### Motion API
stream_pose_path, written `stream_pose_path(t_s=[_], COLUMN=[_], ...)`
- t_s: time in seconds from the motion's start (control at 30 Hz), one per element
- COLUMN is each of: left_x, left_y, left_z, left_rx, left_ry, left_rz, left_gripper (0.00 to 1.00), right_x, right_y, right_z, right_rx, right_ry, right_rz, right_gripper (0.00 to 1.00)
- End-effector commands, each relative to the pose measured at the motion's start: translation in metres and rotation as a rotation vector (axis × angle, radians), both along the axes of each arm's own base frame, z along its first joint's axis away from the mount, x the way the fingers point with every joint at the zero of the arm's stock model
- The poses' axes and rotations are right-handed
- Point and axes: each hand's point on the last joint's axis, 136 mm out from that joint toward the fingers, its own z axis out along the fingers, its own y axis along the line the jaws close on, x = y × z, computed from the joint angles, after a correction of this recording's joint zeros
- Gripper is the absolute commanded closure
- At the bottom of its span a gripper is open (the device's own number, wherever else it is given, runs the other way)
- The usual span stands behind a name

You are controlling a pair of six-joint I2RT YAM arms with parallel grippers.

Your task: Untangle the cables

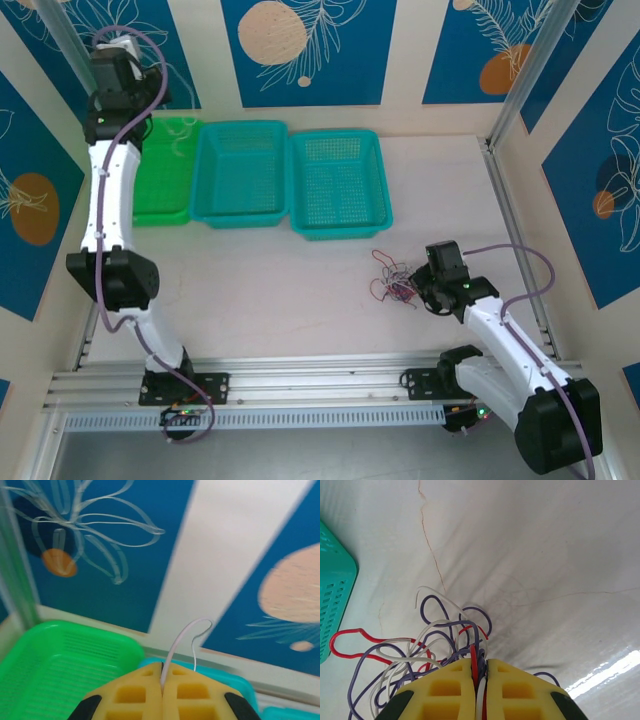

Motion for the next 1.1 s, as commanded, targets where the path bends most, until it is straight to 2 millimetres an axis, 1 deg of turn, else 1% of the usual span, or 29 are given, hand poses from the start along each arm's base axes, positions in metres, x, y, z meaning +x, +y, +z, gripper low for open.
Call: stream_pose_path(t_s=[0.0, 0.03, 0.13, 0.17, 0.2, 0.23, 0.3, 0.33, 0.37, 0.4, 0.53, 0.57, 0.63, 0.73, 0.83, 0.87, 0.9, 1.0, 1.07], left_x=[0.002, 0.005, 0.012, 0.014, 0.015, 0.016, 0.016, 0.015, 0.014, 0.012, -0.002, -0.008, -0.022, -0.052, -0.092, -0.107, -0.122, -0.168, -0.200], left_y=[0.046, 0.053, 0.062, 0.064, 0.066, 0.068, 0.067, 0.066, 0.064, 0.062, 0.046, 0.039, 0.017, -0.030, -0.094, -0.121, -0.148, -0.219, -0.257], left_z=[-0.043, -0.060, -0.104, -0.115, -0.128, -0.138, -0.152, -0.157, -0.154, -0.151, -0.124, -0.117, -0.108, -0.094, -0.089, -0.088, -0.091, -0.106, -0.116], left_rx=[0.001, -0.011, -0.024, -0.027, -0.035, -0.048, -0.082, -0.099, -0.112, -0.124, -0.192, -0.221, -0.296, -0.384, -0.362, -0.344, -0.320, -0.281, -0.259], left_ry=[0.155, 0.201, 0.307, 0.332, 0.358, 0.376, 0.392, 0.392, 0.374, 0.354, 0.267, 0.248, 0.204, 0.114, 0.072, 0.064, 0.065, 0.081, 0.085], left_rz=[0.115, 0.123, 0.116, 0.120, 0.122, 0.125, 0.122, 0.117, 0.111, 0.103, 0.060, 0.038, -0.027, -0.163, -0.313, -0.379, -0.455, -0.660, -0.785], left_gripper=[1.00, 1.00, 1.00, 1.00, 0.97, 0.85, 0.57, 0.47, 0.39, 0.35, 0.32, 0.32, 0.32, 0.36, 0.38, 0.39, 0.39, 0.39, 0.40], right_x=[0.002, 0.001, 0.001, 0.001, 0.002, 0.002, 0.002, 0.002, 0.003, 0.004, 0.010, 0.011, 0.014, 0.021, 0.024, 0.024, 0.024, 0.022, 0.020], right_y=[-0.005, -0.005, -0.005, -0.005, -0.004, -0.003, -0.001, 0.000, 0.002, 0.004, 0.015, 0.017, 0.024, 0.038, 0.058, 0.064, 0.072, 0.090, 0.102], right_z=[0.013, 0.014, 0.014, 0.015, 0.014, 0.015, 0.016, 0.016, 0.017, 0.018, 0.025, 0.026, 0.030, 0.040, 0.051, 0.054, 0.056, 0.060, 0.062], right_rx=[-0.029, -0.030, -0.027, -0.022, -0.019, -0.015, -0.006, -0.002, 0.003, 0.008, 0.025, 0.027, 0.030, 0.036, 0.058, 0.068, 0.086, 0.134, 0.165], right_ry=[-0.023, -0.024, -0.029, -0.031, -0.031, -0.032, -0.033, -0.033, -0.037, -0.045, -0.084, -0.093, -0.118, -0.180, -0.238, -0.251, -0.261, -0.276, -0.278], right_rz=[-0.003, -0.003, -0.005, -0.005, -0.004, -0.001, 0.005, 0.011, 0.021, 0.040, 0.120, 0.141, 0.197, 0.320, 0.478, 0.520, 0.566, 0.671, 0.739], right_gripper=[0.96, 0.96, 0.96, 0.96, 0.96, 0.96, 0.96, 0.96, 0.96, 0.96, 0.96, 0.96, 0.96, 0.96, 0.97, 0.96, 0.97, 0.97, 0.97])
